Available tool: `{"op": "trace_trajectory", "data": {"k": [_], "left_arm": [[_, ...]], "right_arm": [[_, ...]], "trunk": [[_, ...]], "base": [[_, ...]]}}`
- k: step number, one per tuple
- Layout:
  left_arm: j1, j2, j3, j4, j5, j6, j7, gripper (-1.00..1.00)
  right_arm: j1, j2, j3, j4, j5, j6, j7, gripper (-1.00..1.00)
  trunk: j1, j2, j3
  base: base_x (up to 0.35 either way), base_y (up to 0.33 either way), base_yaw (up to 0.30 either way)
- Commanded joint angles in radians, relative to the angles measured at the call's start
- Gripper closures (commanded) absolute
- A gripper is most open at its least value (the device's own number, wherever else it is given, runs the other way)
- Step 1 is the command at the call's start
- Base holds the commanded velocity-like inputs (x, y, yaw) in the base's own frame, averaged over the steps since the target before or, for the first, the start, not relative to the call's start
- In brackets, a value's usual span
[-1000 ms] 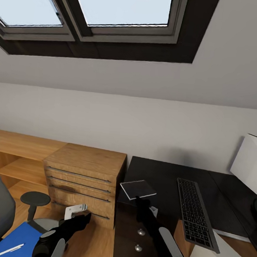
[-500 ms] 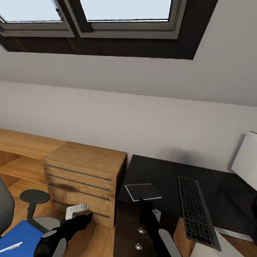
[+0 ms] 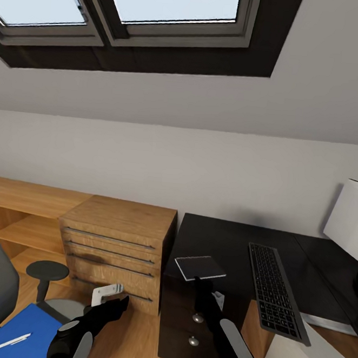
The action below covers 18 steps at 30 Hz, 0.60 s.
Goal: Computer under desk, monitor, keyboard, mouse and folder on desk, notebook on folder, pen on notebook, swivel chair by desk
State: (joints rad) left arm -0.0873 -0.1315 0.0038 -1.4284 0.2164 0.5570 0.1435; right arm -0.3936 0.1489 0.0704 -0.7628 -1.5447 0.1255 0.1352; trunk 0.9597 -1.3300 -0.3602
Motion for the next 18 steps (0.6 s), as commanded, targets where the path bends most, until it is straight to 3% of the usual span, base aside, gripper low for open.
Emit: {"op": "trace_trajectory", "data": {"k": [1, 11, 18], "left_arm": [[0.000, 0.000, 0.000, -0.001, 0.011, 0.004, 0.007, -1.00], [0.000, 0.000, 0.001, 0.000, 0.011, 0.004, 0.007, -1.00], [-0.001, 0.000, 0.001, 0.000, 0.011, 0.004, 0.007, -1.00]], "right_arm": [[-0.001, 0.000, 0.001, 0.000, -0.011, 0.002, 0.006, 1.00], [-0.001, 0.000, 0.004, 0.000, -0.007, 0.001, 0.007, 1.00], [-0.001, 0.001, 0.004, 0.000, -0.006, 0.001, 0.007, 1.00]], "trunk": [[0.004, -0.008, -0.004], [0.042, -0.078, -0.036], [0.042, -0.078, -0.036]], "base": [[0.000, 0.000, 0.000], [0.000, 0.000, 0.000], [0.000, 0.000, 0.000]]}}
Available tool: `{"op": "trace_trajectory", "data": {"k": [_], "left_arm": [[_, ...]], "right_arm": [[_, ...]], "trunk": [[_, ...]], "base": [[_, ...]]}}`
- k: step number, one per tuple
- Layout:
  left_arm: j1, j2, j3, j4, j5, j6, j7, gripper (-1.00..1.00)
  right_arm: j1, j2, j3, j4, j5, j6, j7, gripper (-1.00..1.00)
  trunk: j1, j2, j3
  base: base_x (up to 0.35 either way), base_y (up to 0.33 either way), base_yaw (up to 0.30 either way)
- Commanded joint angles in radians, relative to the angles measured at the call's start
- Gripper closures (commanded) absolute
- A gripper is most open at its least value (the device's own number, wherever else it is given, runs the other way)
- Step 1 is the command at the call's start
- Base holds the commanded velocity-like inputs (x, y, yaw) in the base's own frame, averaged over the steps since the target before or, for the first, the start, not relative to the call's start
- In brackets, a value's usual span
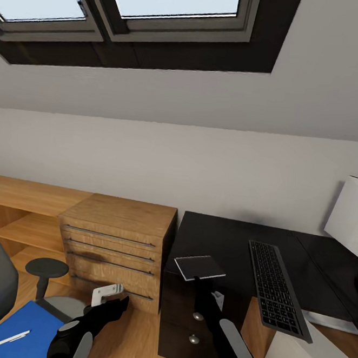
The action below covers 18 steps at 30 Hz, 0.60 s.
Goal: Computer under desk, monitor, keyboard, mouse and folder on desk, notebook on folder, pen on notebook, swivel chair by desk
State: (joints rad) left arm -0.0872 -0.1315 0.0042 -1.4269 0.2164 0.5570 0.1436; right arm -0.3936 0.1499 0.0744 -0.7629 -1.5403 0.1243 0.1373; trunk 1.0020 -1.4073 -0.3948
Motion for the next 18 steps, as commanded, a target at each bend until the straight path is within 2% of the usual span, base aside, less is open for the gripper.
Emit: {"op": "trace_trajectory", "data": {"k": [1, 14, 18], "left_arm": [[-0.001, 0.000, 0.000, -0.001, 0.011, 0.004, 0.007, -1.00], [0.000, 0.000, 0.000, -0.001, 0.011, 0.004, 0.007, -1.00], [-0.001, 0.000, 0.000, -0.001, 0.011, 0.004, 0.007, -1.00]], "right_arm": [[-0.001, 0.000, 0.000, 0.001, -0.011, 0.002, 0.005, 1.00], [-0.001, -0.001, -0.001, 0.001, -0.009, 0.003, 0.006, 1.00], [-0.001, -0.002, -0.002, 0.001, -0.010, 0.006, 0.007, 1.00]], "trunk": [[0.000, -0.001, -0.001], [0.050, -0.092, -0.042], [0.050, -0.092, -0.042]], "base": [[0.000, 0.000, 0.000], [0.000, 0.000, 0.000], [0.000, 0.000, 0.000]]}}
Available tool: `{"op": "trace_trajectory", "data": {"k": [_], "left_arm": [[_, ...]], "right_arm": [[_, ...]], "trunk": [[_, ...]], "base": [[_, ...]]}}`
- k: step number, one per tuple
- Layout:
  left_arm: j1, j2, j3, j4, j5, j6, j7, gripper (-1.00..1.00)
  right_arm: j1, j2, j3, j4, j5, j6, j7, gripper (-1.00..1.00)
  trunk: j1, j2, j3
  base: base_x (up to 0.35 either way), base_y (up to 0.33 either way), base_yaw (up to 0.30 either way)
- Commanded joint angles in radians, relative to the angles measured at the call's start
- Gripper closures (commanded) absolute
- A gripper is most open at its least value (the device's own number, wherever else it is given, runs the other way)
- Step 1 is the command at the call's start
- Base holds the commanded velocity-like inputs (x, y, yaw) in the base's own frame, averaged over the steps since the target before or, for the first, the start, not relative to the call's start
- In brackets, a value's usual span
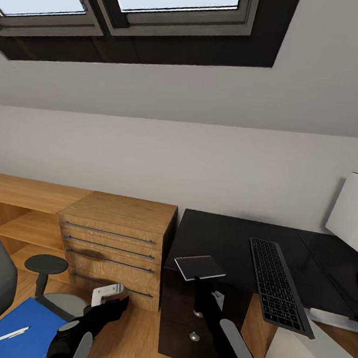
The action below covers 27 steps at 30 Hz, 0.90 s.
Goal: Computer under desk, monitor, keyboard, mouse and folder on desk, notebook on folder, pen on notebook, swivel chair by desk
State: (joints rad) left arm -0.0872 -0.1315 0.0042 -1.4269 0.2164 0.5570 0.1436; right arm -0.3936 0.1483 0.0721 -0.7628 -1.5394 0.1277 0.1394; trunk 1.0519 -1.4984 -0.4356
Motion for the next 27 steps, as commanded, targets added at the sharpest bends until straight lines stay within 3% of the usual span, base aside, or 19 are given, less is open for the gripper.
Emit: {"op": "trace_trajectory", "data": {"k": [1, 27], "left_arm": [[0.000, 0.000, 0.000, -0.001, 0.011, 0.004, 0.007, -1.00], [-0.001, 0.001, 0.002, 0.000, 0.012, 0.004, 0.007, -1.00]], "right_arm": [[-0.001, 0.000, 0.001, 0.000, -0.011, 0.004, 0.006, 1.00], [0.001, -0.003, 0.002, 0.002, -0.013, 0.008, 0.009, 1.00]], "trunk": [[0.000, -0.001, -0.001], [0.000, -0.001, -0.001]], "base": [[0.000, 0.000, 0.000], [0.000, 0.000, 0.000]]}}
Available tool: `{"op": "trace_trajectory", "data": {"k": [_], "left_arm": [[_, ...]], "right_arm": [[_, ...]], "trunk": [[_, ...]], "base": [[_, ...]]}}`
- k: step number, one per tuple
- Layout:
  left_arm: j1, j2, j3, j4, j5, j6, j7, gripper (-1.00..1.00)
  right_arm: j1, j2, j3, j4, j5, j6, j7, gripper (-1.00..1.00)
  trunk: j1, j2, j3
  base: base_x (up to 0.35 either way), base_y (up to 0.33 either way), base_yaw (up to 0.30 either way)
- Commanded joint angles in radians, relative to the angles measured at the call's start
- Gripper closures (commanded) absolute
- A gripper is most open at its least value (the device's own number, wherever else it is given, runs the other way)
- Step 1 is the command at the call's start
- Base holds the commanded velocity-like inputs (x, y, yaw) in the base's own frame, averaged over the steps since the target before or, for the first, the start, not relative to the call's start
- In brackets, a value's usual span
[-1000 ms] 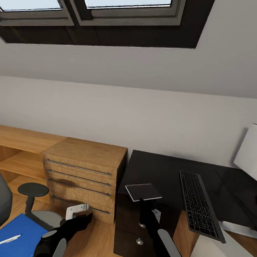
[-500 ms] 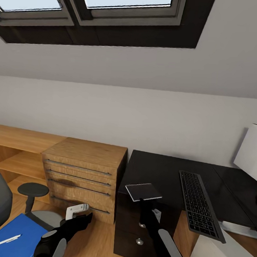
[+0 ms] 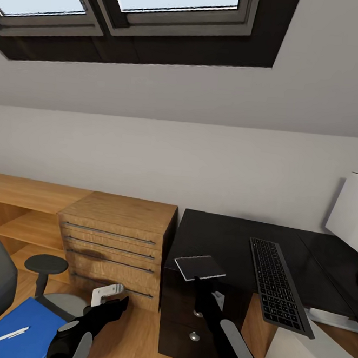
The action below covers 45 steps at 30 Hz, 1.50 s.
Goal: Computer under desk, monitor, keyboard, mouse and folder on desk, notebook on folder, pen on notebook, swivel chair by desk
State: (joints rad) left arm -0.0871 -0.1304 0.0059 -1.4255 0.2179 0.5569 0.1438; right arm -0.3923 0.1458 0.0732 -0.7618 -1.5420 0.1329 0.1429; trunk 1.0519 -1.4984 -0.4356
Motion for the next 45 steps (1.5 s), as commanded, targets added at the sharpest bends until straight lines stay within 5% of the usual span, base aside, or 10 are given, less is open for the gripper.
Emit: {"op": "trace_trajectory", "data": {"k": [1, 45], "left_arm": [[-0.001, 0.000, 0.001, -0.001, 0.011, 0.005, 0.007, -1.00], [0.000, 0.002, 0.002, 0.000, 0.011, 0.043, 0.006, -1.00]], "right_arm": [[-0.001, 0.000, 0.000, 0.001, -0.011, 0.002, 0.005, 1.00], [0.000, 0.003, 0.000, 0.006, -0.009, -0.003, 0.003, 1.00]], "trunk": [[0.000, -0.001, -0.001], [0.000, -0.001, -0.001]], "base": [[0.007, 0.000, 0.000], [0.051, 0.000, 0.000]]}}
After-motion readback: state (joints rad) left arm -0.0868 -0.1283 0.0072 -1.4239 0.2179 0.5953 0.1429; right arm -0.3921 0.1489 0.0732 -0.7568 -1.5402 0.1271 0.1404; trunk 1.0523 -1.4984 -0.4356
